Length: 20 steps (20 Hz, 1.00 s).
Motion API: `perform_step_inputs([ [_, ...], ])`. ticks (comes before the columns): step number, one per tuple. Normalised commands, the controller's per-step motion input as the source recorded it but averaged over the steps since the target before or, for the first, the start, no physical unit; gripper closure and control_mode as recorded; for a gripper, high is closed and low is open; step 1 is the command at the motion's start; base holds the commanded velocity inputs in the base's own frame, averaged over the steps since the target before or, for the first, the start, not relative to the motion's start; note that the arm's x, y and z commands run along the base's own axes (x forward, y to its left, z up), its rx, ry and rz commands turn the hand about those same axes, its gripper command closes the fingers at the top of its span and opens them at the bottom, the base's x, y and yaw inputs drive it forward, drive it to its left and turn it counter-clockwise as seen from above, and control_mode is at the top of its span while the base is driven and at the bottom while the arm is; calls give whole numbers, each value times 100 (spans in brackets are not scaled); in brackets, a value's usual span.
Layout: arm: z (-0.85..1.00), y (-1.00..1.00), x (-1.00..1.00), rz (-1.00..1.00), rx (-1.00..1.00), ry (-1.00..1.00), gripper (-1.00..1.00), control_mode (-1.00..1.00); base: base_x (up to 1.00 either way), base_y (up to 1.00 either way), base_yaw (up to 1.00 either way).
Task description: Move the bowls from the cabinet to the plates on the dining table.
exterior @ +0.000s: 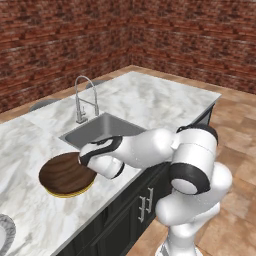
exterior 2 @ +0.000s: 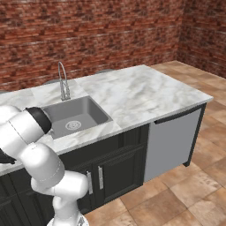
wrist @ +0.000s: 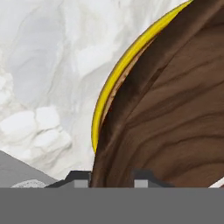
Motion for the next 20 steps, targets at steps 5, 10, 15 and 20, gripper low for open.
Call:
perform_step_inputs([
  [5,-1,-16,0,1,0,-8,-100,-100,0,0,0],
  [10,3,-24,-3,2,0,-8,-100,-100,0,0,0],
  [15,44,-25,-29,1,0,-9,-100,-100,0,0,0],
  [20,94,-13,-48,0,0,-9,-100,-100,0,0,0],
])
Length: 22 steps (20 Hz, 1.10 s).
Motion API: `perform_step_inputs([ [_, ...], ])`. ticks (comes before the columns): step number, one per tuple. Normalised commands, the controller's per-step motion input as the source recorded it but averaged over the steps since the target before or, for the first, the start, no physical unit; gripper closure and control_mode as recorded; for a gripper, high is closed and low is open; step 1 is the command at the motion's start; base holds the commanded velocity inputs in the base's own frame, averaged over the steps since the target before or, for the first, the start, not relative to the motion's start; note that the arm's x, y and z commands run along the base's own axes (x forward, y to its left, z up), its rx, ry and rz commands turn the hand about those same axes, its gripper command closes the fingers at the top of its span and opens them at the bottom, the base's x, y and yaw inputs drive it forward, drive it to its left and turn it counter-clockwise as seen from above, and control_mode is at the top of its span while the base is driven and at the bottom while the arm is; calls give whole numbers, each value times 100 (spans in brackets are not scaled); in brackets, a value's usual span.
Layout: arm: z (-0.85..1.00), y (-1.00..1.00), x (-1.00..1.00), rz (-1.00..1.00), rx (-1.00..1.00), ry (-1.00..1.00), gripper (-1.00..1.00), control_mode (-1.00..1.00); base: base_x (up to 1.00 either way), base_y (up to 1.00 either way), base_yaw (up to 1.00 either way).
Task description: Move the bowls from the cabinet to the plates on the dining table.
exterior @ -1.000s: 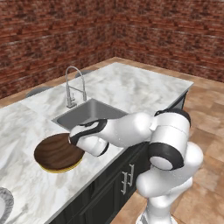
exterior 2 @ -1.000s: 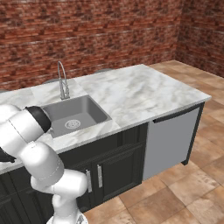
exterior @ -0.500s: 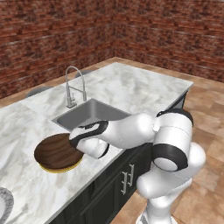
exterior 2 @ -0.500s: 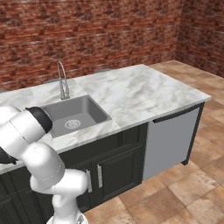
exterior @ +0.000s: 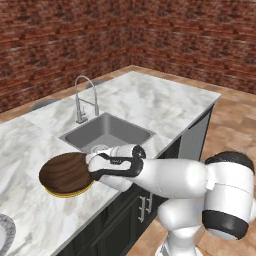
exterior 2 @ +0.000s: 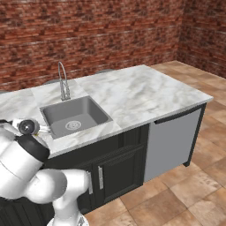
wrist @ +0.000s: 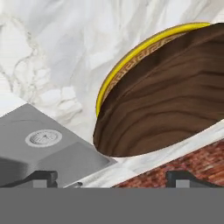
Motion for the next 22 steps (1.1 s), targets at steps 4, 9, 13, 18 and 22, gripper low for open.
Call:
perform_step_inputs([
  [4,100,-15,-39,0,-1,-6,-100,-100,0,0,0],
  [9,100,-23,-9,-5,-10,-1,-100,-100,0,0,0],
  [13,84,-26,0,-8,-16,0,-100,-100,0,0,0],
  [18,57,-22,-5,-14,-25,0,-100,-100,0,0,0],
  [22,28,-13,-10,-18,-30,2,-100,-100,0,0,0],
])
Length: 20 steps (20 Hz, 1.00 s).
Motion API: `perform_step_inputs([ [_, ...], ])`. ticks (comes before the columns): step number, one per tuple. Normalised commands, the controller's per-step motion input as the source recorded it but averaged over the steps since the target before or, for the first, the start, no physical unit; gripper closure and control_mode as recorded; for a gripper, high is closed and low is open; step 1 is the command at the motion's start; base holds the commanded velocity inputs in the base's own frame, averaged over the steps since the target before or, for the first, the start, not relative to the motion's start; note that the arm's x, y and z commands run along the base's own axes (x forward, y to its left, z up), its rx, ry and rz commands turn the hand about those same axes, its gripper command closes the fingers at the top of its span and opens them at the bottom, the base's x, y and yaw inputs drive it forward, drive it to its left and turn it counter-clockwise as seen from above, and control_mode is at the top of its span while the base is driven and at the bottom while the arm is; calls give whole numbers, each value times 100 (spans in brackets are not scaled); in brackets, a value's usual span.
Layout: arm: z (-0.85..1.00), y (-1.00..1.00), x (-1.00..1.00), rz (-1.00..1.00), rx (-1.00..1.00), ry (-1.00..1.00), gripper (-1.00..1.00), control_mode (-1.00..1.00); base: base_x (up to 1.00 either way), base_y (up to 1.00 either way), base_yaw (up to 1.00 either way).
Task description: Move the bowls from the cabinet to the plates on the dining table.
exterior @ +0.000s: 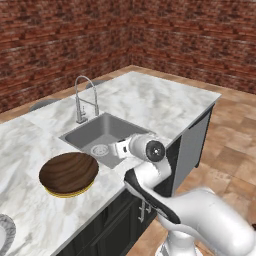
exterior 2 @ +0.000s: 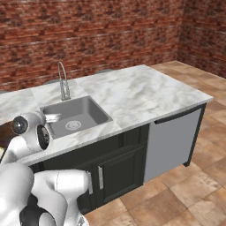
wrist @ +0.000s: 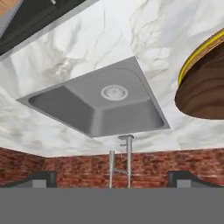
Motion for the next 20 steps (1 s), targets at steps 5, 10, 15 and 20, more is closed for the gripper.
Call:
perform_step_inputs([
  [5,31,-4,-28,-22,-32,5,-100,-100,0,0,0],
  [10,45,-12,-31,-23,-28,8,-100,-100,0,0,0],
  [15,41,-26,-26,-20,-16,10,-100,-100,0,0,0],
  [20,32,-37,-23,-14,-3,11,-100,-100,0,0,0],
])
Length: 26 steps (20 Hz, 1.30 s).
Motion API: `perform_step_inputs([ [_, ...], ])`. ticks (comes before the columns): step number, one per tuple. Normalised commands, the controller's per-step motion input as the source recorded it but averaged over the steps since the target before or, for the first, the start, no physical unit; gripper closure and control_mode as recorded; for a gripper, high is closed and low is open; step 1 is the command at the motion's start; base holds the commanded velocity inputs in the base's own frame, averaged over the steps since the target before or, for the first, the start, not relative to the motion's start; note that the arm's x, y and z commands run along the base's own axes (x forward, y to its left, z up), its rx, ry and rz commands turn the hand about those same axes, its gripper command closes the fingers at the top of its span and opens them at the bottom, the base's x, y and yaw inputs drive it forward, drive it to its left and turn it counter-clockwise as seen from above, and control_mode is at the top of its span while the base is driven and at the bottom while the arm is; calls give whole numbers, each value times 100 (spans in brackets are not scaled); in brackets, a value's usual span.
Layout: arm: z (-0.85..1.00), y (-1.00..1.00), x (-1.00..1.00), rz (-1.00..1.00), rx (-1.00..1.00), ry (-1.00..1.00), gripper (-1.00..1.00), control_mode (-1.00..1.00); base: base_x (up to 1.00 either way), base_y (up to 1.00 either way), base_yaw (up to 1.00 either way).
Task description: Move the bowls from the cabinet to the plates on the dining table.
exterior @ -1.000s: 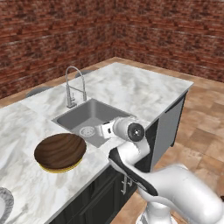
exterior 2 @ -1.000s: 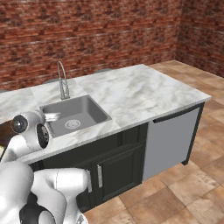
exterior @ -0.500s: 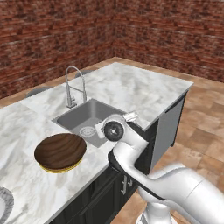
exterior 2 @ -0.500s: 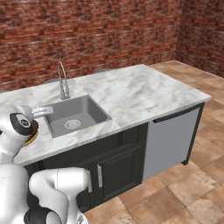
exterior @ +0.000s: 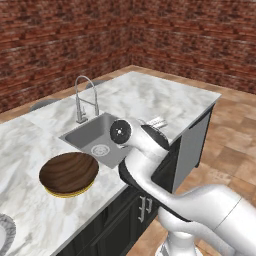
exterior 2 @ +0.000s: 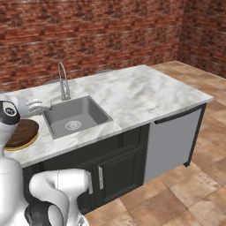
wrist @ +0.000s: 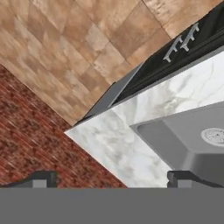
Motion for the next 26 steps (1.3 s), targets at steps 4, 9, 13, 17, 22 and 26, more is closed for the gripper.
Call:
perform_step_inputs([
  [4,20,-52,-10,-1,1,6,-100,-100,0,0,0],
  [9,2,-60,-26,11,18,0,-100,-100,0,0,0],
  [13,0,-48,-33,25,19,0,-100,-100,0,0,0],
  [17,-1,-27,-24,33,15,0,-100,-100,0,0,0],
  [22,-2,-15,-2,32,8,0,-100,-100,0,0,0],
  [26,-3,-5,0,27,6,0,-100,-100,0,0,0],
])
